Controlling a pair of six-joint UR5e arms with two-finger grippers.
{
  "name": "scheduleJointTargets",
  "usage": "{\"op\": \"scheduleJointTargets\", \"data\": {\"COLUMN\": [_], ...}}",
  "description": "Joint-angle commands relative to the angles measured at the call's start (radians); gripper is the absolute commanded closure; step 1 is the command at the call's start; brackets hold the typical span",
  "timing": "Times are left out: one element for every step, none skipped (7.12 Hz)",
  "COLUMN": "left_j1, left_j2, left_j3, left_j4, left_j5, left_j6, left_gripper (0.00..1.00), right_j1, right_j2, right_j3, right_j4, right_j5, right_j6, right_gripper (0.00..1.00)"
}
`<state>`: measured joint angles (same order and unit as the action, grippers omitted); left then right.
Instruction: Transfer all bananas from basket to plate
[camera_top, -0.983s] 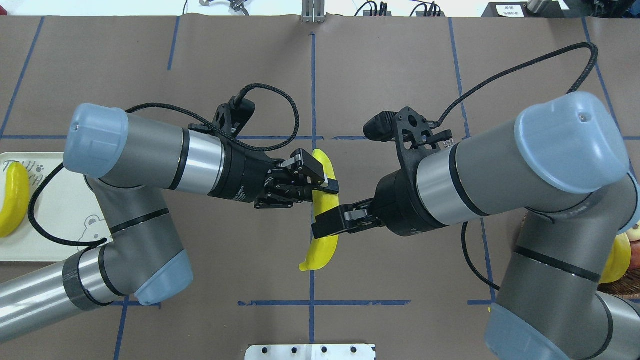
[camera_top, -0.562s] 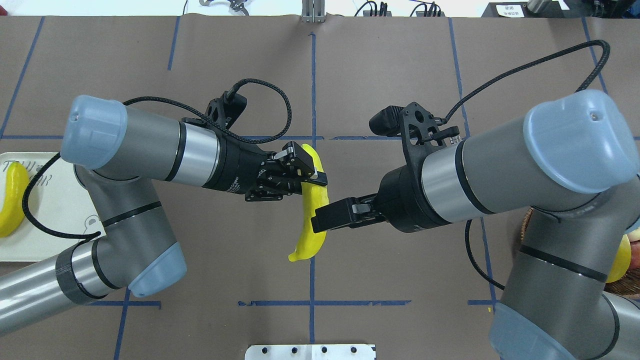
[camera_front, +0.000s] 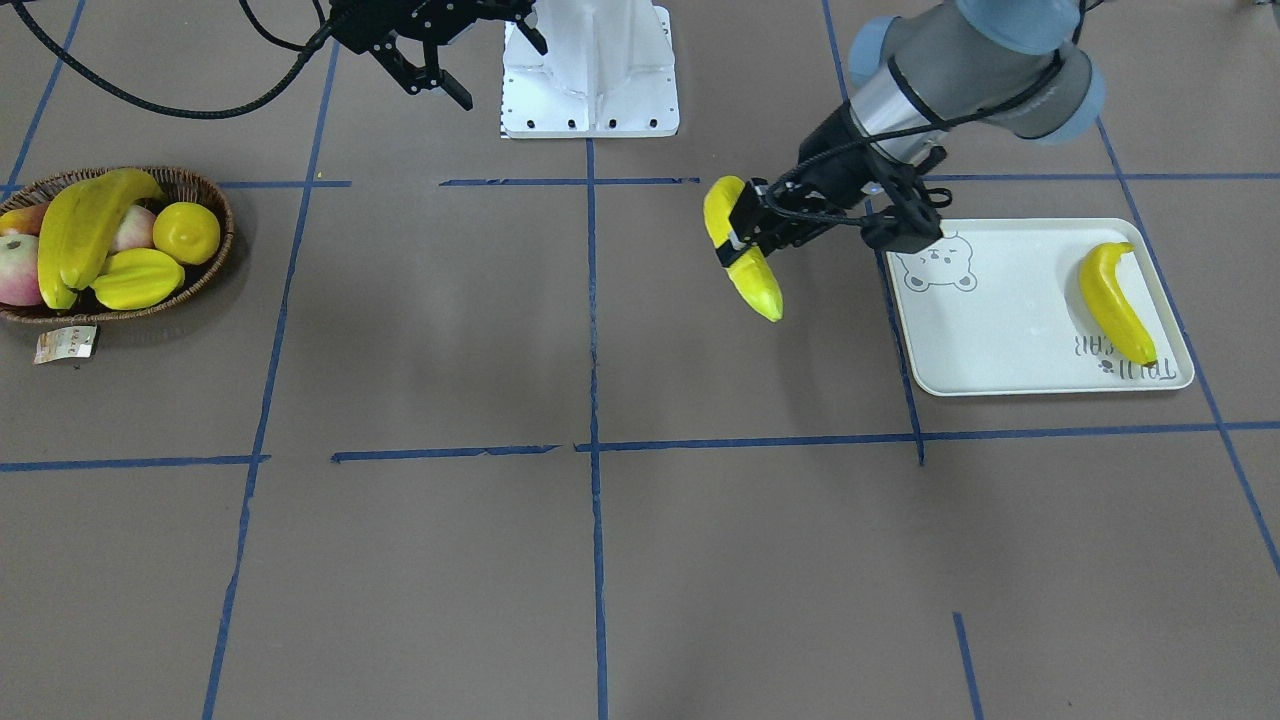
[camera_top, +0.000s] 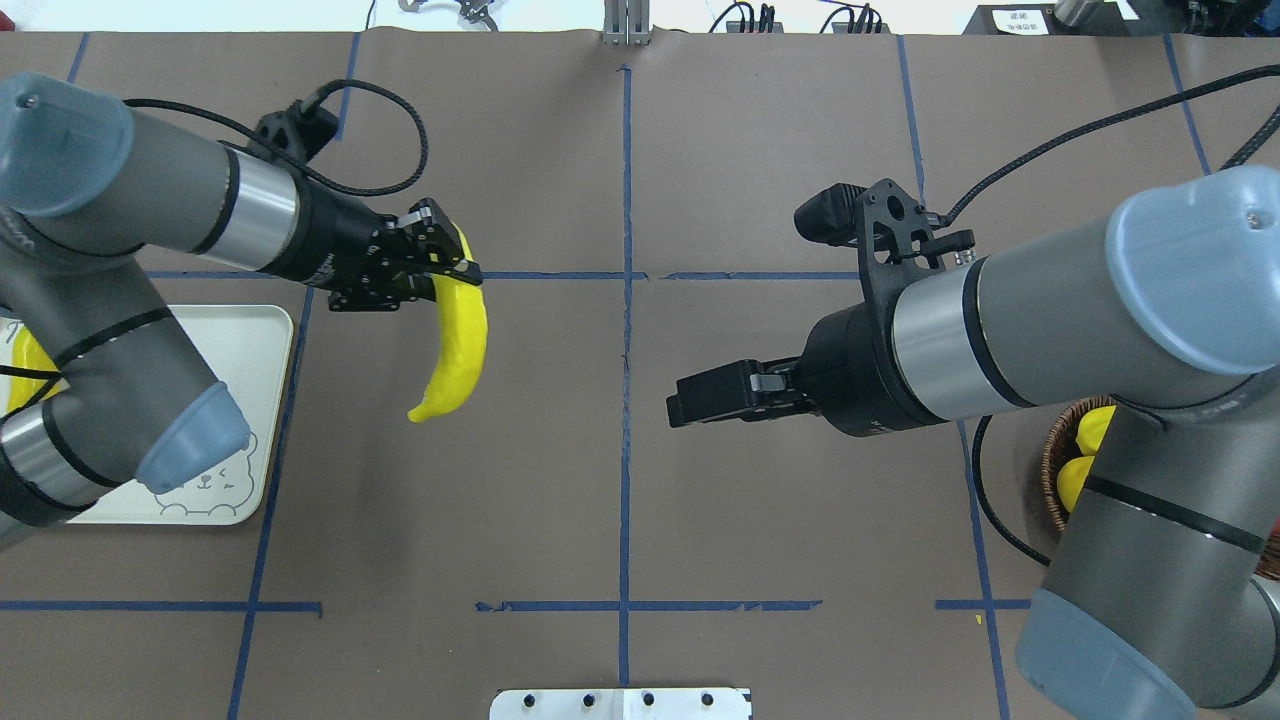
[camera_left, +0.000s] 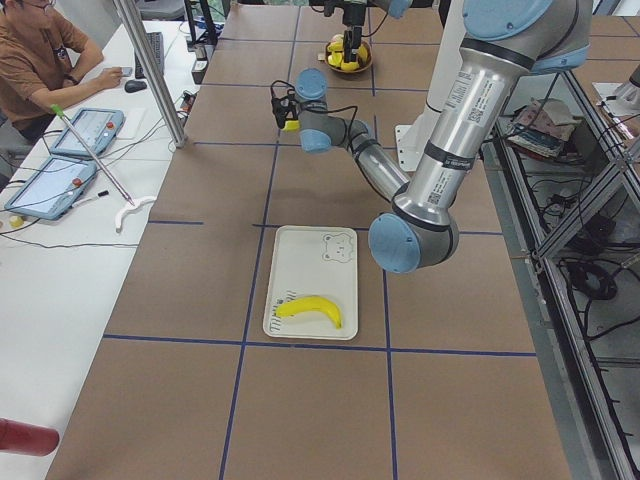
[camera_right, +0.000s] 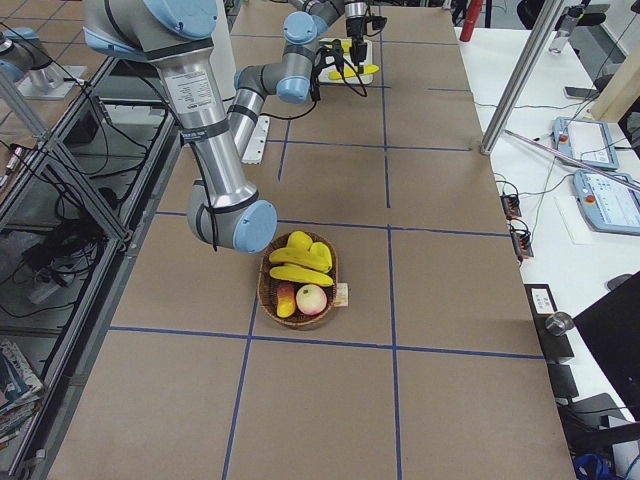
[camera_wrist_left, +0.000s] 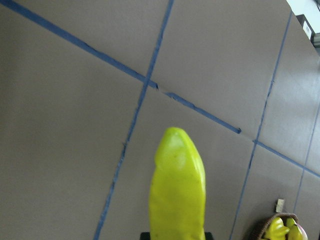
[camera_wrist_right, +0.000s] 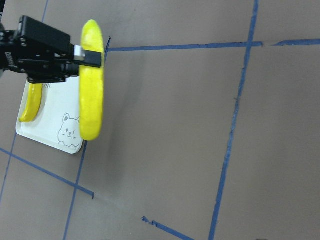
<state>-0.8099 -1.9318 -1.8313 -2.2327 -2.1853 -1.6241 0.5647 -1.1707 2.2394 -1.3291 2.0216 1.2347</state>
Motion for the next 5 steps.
{"op": "scheduleJointTargets", "data": {"left_j1": [-0.098,-0.141,-0.2,-0.215,-0.213], "left_j2": [0.214,0.297,0.386,0.437,0.48], "left_j3": [-0.019,-0.017,-0.011,0.006,0.018], "left_j4": [0.021,0.022,0.022,0.022,0.022], "left_j5": [-0.013,-0.004,-0.004,0.002,0.015], "left_j6": [0.23,0.312,0.41,0.447,0.448], "left_gripper": [1.0,1.0,1.0,1.0,1.0], "right_j1": [0.006,0.021,0.036,0.044,0.044], "right_j2": [-0.079,-0.113,-0.138,-0.15,-0.153], "right_j3": [0.012,0.013,0.014,0.013,0.003], "right_j4": [-0.007,-0.009,-0.009,-0.009,-0.009], "right_j5": [-0.063,-0.066,-0.079,-0.081,-0.087], "right_j6": [0.0,0.0,0.0,0.0,0.0], "right_gripper": [0.0,0.0,0.0,0.0,0.0]}}
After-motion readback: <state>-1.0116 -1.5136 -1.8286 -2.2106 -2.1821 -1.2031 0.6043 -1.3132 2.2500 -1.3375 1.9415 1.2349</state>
